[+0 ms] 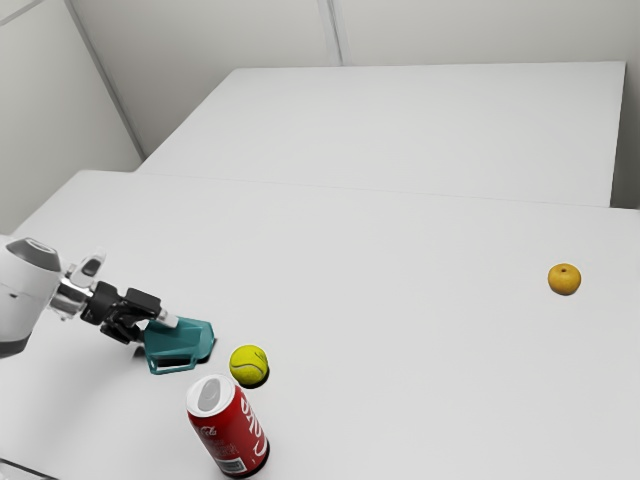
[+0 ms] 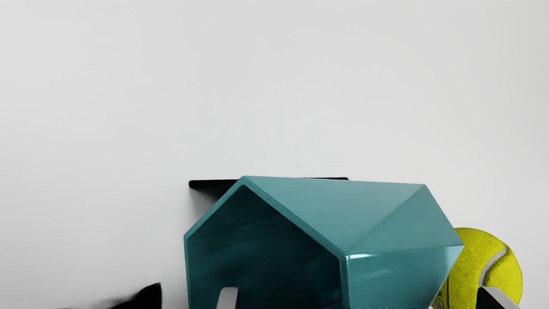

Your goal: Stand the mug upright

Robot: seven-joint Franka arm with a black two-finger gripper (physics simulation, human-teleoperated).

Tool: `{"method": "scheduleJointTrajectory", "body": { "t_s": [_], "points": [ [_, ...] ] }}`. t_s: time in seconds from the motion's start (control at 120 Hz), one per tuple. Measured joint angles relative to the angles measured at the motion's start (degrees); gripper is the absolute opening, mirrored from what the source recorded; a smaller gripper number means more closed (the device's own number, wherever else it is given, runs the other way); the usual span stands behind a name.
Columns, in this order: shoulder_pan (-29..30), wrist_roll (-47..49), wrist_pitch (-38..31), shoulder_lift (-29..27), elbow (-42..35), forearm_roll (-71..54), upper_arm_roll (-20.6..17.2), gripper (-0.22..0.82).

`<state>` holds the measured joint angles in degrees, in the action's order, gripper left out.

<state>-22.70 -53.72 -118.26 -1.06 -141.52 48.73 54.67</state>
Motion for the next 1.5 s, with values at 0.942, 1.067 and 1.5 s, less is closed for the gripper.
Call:
{"method": "scheduleJointTrajectory", "body": {
  "t_s": [0.942,1.067,1.5],
  "points": [
    [2.3,-10.4,6.3,1.8,-0.6,7.7,0.0,0.45],
    [1.4,-11.2,6.8,1.9,-0.7,8.3,0.0,0.34],
    [-1.9,-13.5,6.7,1.3,-0.4,8.6,0.5,-0.04]
  ]
}}
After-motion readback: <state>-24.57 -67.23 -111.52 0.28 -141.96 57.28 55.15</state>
